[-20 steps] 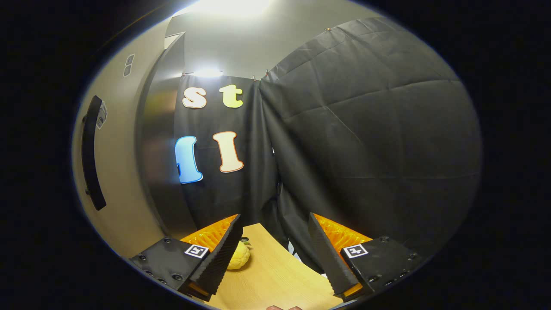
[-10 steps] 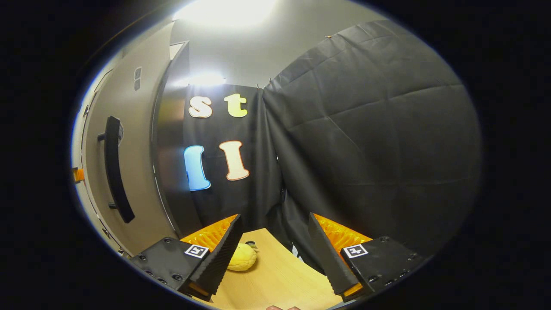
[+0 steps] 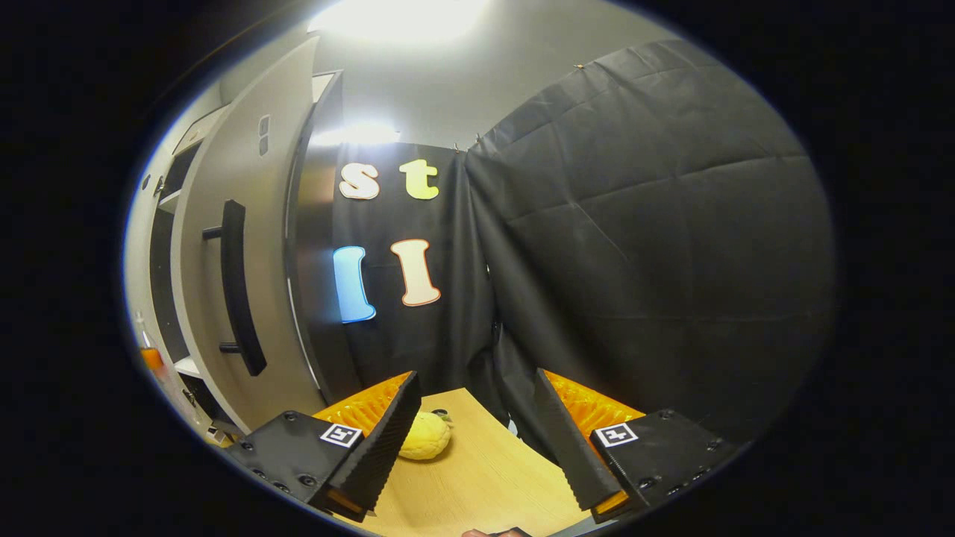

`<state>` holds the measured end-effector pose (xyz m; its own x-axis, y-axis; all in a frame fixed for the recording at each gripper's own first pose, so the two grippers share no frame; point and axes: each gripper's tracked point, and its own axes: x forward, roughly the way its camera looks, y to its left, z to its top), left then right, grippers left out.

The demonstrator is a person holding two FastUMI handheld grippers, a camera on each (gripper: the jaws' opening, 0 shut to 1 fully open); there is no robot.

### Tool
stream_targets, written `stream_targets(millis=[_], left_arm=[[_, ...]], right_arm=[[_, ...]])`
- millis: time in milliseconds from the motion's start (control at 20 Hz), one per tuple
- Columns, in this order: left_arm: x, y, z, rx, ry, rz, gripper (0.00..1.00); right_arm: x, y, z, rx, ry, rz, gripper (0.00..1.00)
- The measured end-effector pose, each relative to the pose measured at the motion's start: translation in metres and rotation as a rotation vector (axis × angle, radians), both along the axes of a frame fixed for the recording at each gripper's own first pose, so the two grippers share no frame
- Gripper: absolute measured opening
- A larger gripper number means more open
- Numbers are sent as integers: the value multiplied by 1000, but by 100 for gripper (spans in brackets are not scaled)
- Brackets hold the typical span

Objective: Grasp the bottle in the cabinet with the left hand and place it on the coaster, then close the right door with the right hand and the left door with the left hand.

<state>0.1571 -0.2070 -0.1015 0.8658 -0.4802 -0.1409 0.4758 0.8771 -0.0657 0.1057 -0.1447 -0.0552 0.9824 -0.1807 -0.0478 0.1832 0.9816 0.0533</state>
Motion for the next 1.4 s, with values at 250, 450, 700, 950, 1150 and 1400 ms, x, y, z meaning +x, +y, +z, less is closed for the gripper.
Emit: stream_targets(millis=[250, 450, 700, 950, 1150, 1400], left_arm=[[-31, 28, -79, -37, 113, 70, 67], [-50, 34, -137, -81, 206, 85, 67], [-68, 17, -197, -48, 270, 47, 67], [-74, 1, -243, 19, 281, 38, 67], [-84, -9, -271, 80, 276, 25, 67], [-100, -11, -277, 106, 256, 19, 77]], right_arm=[[-13, 5, 6, 22, 5, 7, 96], [-39, 2, 7, 39, 4, -21, 96], [-70, -8, 5, -14, 34, -62, 96], [-92, -1, 5, -6, 54, -68, 98], [-103, -2, 4, -24, 91, -73, 96], [-102, 10, 0, -18, 112, -62, 98]])
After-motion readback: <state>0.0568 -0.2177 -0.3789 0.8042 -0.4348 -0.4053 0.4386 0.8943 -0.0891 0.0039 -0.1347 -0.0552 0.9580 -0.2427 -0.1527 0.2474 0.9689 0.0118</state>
